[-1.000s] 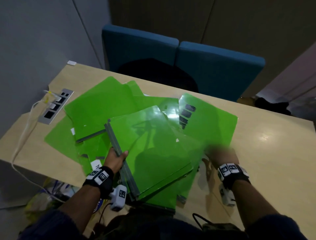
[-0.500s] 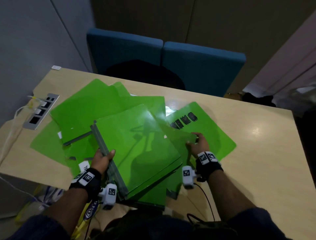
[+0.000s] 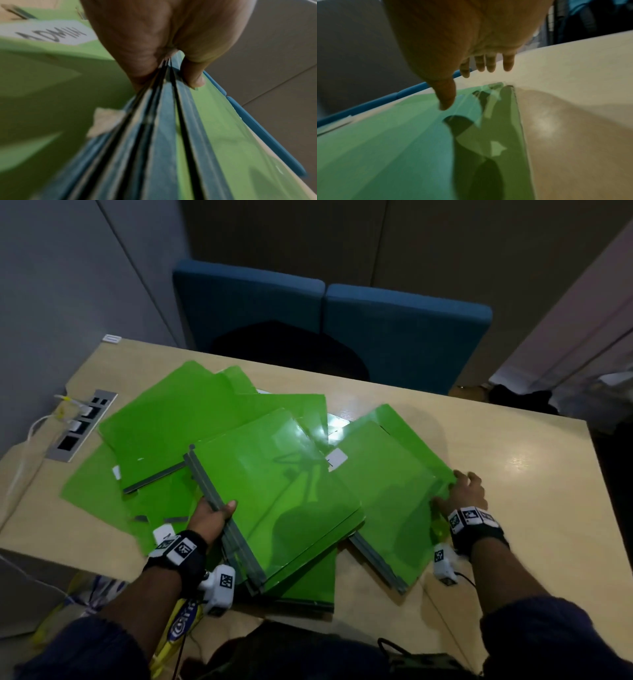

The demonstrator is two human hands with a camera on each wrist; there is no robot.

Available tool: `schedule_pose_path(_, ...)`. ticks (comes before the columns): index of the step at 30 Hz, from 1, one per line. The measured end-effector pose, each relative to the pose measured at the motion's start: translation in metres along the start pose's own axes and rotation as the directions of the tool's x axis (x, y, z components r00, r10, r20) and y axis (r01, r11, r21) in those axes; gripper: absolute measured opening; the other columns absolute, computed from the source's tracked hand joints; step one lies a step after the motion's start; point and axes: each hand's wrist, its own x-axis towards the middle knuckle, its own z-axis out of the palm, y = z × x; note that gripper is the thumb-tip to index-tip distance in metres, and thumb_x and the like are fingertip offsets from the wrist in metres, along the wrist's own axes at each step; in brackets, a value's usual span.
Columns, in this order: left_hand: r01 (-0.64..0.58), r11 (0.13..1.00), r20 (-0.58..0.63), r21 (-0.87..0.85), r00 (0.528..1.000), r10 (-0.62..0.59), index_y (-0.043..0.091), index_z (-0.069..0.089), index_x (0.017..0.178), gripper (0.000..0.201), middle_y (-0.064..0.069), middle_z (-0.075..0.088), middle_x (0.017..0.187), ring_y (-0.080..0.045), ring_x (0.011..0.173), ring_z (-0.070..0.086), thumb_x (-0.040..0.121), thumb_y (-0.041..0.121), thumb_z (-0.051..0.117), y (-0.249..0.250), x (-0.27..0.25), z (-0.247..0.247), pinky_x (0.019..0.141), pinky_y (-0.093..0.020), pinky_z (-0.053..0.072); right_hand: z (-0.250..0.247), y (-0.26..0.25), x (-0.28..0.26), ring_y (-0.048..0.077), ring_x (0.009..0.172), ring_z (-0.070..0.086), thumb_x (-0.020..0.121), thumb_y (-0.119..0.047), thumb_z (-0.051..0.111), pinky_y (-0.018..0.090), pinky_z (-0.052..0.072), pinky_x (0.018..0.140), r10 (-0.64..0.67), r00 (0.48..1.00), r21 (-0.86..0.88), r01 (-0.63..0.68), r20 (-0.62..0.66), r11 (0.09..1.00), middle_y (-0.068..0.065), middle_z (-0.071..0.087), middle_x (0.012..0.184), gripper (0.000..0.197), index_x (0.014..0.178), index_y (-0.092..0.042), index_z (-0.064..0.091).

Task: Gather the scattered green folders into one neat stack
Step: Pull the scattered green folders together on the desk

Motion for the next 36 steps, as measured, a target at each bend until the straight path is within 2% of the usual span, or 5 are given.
schedule_pose_path(5,0.015,0.999,-0.032,0.032,0.999,-0.014,0.003,0.044,0.128,0.047,-0.020,0.056,0.128,-0.034,0.109,0.056,0.092,0.026,0.063,0.002,-0.006,0.003,0.093,-0.042,0.044,0.007,-0.011,0.019,0.034,0.151,0.006,0.070,-0.062,0.076,0.054,0.023,0.118,-0.083,0.966,-0.206,0.135,0.243,0.969,0.012,-0.007,0.165,0.124,0.157,-0.015,0.000)
schedule_pose_path(9,0.023,0.999,-0.051,0.032,0.998,-0.021,0.004,0.042,0.130,0.048,-0.019,0.054,0.132,-0.036,0.115,0.054,0.093,0.027,0.062,0.001,-0.010,0.005,0.094,-0.042,0.043,0.005,-0.019,0.016,0.039,0.140,0.026,0.059,-0.060,0.085,0.054,0.032,0.110,-0.065,0.979,-0.267,0.116,0.193,0.957,0.016,0.023,0.154,0.131,0.155,-0.020,0.007)
schedule_pose_path(19,0.001,1.000,-0.038,0.026,0.999,0.000,0.002,0.047,0.123,0.040,-0.020,0.059,0.119,-0.032,0.099,0.055,0.093,0.024,0.062,-0.001,-0.006,0.005,0.089,-0.042,0.044,-0.029,-0.001,-0.012,0.026,0.082,0.067,0.084,-0.023,0.076,0.036,0.056,0.079,-0.111,0.977,0.326,0.046,0.184,0.944,0.014,0.072,0.108,0.039,0.119,-0.009,0.066)
schedule_pose_path(29,0.015,1.000,-0.008,-0.020,1.000,-0.015,0.002,0.048,0.121,0.038,-0.020,0.061,0.111,-0.035,0.098,0.058,0.093,0.024,0.062,0.003,-0.007,0.003,0.087,-0.042,0.047,-0.130,0.019,-0.045,0.009,0.079,0.073,0.078,-0.013,0.077,0.022,0.058,0.060,-0.083,0.995,0.883,0.086,-0.054,0.462,-0.015,0.075,0.099,0.063,0.135,-0.033,0.059)
schedule_pose_path(36,0.008,0.997,0.018,-0.083,1.000,-0.006,0.004,0.049,0.116,0.035,-0.018,0.062,0.102,-0.036,0.097,0.061,0.092,0.026,0.063,0.006,-0.012,0.001,0.082,-0.041,0.049,-0.058,-0.063,-0.053,0.021,0.074,0.068,0.088,-0.006,0.069,0.029,0.062,0.068,-0.202,0.979,0.847,0.119,-0.014,0.518,0.014,0.072,0.105,0.058,0.139,-0.030,0.055)
